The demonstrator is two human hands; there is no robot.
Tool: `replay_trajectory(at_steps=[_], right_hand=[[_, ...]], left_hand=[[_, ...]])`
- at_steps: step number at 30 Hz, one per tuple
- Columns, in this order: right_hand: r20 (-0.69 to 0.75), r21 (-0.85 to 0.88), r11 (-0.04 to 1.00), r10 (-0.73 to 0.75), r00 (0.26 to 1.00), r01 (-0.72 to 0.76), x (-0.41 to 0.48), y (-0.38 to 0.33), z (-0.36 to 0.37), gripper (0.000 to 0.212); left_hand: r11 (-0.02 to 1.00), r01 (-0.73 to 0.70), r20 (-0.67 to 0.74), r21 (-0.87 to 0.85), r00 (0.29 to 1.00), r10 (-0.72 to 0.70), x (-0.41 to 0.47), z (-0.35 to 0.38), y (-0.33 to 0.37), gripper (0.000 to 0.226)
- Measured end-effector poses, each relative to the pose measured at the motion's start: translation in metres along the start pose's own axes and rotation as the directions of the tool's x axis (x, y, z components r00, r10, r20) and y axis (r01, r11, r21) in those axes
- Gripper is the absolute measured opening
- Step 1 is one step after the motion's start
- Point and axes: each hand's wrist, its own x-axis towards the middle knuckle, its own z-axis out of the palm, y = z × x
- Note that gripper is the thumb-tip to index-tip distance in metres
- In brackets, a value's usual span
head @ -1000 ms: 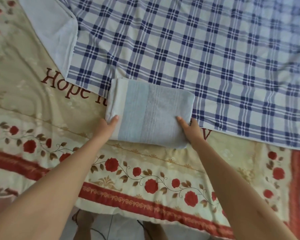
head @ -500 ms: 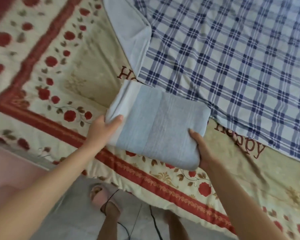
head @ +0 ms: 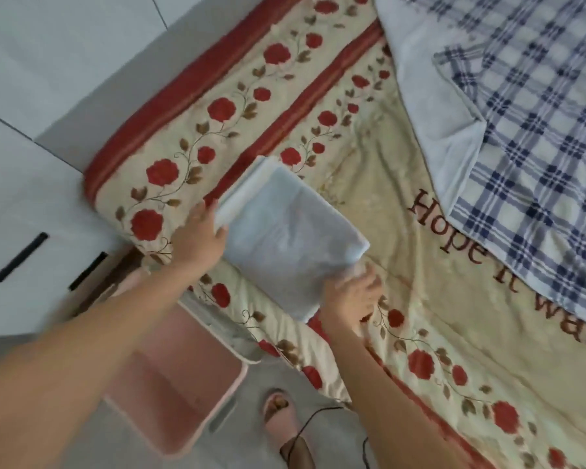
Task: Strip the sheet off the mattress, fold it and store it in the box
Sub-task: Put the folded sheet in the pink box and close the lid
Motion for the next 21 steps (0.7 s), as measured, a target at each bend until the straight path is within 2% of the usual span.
replay_trajectory(at_steps=[1, 2, 3, 4, 5, 7, 8, 11, 15, 19, 20, 21], right_hand=[[0.017, -0.184, 0.953, -0.243, 0.97, 0.242, -0.005, 0.0, 0.002, 0.087], [0.13, -0.344, 0.826, -0.429, 0.894, 0.446, -0.008, -0.001, 0.003, 0.098], [0.272, -0.463, 0.67, -0.515, 0.813, 0.58, -0.009, -0.002, 0.009, 0.105], [0.38, -0.522, 0.579, -0.499, 0.779, 0.626, -0.004, -0.003, 0.013, 0.109], [0.456, -0.564, 0.544, -0.422, 0.784, 0.621, 0.003, -0.003, 0.017, 0.113], [0.509, -0.628, 0.54, -0.259, 0.821, 0.56, 0.023, -0.016, 0.021, 0.124], [0.531, -0.67, 0.495, -0.202, 0.823, 0.553, 0.032, -0.024, 0.025, 0.13], [0.549, -0.73, 0.407, -0.129, 0.826, 0.548, 0.052, -0.055, 0.029, 0.147], [0.56, -0.772, 0.332, -0.049, 0.827, 0.542, 0.057, -0.07, 0.032, 0.151], [0.539, -0.796, 0.242, -0.132, 0.832, 0.554, 0.057, -0.069, 0.03, 0.137], [0.52, -0.796, 0.251, -0.183, 0.835, 0.551, 0.058, -0.071, 0.032, 0.131], [0.478, -0.792, 0.309, -0.224, 0.849, 0.527, 0.062, -0.07, 0.031, 0.127]], left_hand=[[0.985, -0.16, 0.031, 0.063, 0.987, 0.159, -0.009, 0.011, 0.004, 0.054], [0.952, -0.283, 0.095, 0.113, 0.957, 0.273, -0.015, 0.022, 0.006, 0.054], [0.929, -0.344, 0.165, 0.138, 0.932, 0.321, -0.022, 0.036, 0.004, 0.054], [0.913, -0.372, 0.224, 0.165, 0.916, 0.333, -0.027, 0.048, 0.004, 0.057], [0.911, -0.374, 0.26, 0.172, 0.909, 0.324, -0.031, 0.064, 0.002, 0.06], [0.906, -0.38, 0.268, 0.184, 0.907, 0.326, -0.032, 0.082, 0.003, 0.065], [0.922, -0.359, 0.276, 0.143, 0.909, 0.311, -0.029, 0.089, 0.003, 0.066], [0.944, -0.328, 0.29, 0.043, 0.908, 0.302, -0.02, 0.089, 0.011, 0.066], [0.956, -0.267, 0.301, -0.122, 0.908, 0.292, -0.019, 0.087, 0.011, 0.066], [0.899, -0.111, 0.184, -0.423, 0.961, 0.206, -0.031, 0.084, 0.016, 0.06], [0.856, -0.048, 0.139, -0.514, 0.98, 0.139, -0.039, 0.087, 0.019, 0.058], [0.806, 0.003, 0.115, -0.592, 0.99, 0.081, -0.046, 0.089, 0.027, 0.057]])
